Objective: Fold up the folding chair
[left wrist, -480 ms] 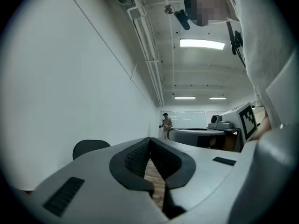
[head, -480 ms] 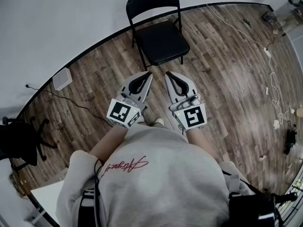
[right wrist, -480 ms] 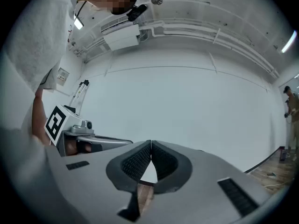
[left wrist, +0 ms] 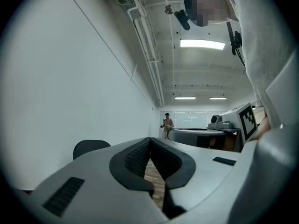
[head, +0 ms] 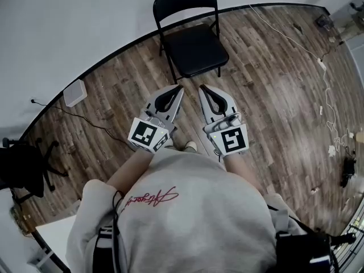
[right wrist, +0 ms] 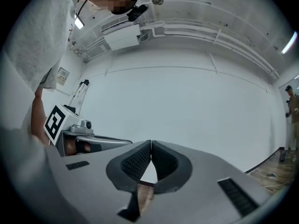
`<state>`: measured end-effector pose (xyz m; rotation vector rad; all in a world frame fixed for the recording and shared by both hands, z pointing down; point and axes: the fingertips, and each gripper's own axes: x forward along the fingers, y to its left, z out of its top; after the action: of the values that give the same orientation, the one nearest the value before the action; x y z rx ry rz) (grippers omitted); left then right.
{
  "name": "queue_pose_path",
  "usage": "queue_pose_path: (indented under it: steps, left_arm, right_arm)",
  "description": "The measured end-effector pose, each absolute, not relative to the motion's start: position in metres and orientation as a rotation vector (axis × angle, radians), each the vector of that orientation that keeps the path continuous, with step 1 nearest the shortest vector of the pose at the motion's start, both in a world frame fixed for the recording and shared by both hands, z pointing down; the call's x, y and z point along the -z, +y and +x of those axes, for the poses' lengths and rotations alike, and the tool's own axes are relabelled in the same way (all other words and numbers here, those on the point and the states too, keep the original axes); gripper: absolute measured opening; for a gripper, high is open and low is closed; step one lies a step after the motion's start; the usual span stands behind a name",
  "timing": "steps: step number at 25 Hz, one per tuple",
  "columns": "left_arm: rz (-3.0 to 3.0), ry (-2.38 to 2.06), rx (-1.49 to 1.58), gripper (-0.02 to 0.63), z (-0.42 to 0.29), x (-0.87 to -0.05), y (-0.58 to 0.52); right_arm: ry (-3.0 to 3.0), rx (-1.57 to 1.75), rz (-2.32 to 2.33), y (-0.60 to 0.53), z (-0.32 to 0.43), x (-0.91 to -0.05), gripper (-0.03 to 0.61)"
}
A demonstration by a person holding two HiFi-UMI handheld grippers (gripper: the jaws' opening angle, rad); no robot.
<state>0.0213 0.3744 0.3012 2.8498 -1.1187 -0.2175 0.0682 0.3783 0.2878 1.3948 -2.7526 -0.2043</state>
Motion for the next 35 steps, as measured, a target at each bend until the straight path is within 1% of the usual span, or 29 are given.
queue_pose_path:
  steps: [7, 11, 21, 28, 35]
  left_arm:
    - [2.851, -1.128, 0.228, 0.015, 0.029, -0.298, 0.375]
    - [2.855, -1.154, 0.237, 0.015, 0.037, -0.296, 0.377]
    - [2.741, -1.287, 0.23, 0.015, 0.034, -0.31, 0.37]
    - [2.748, -1.291, 0.24, 0.016, 0.026, -0.316, 0.309]
    - [2.782, -1.223, 0.228, 0.015, 0.008, -0.319, 0.191]
  right_arm:
    - [-2.7, 0.383, 1.38, 0.382, 0.069, -0.28, 0.017]
    - [-2.733, 0.323, 1.387, 0.383, 0.079, -0.282, 0.018]
    - [-2.779, 0.309, 1.31, 0.368, 0.087, -0.291, 0.018]
    - [-2.793, 0.322, 1.322, 0.313, 0.078, -0.298, 0.018]
    - [-2.738, 0.273, 1.367, 0.198, 0.06, -0.311, 0.018]
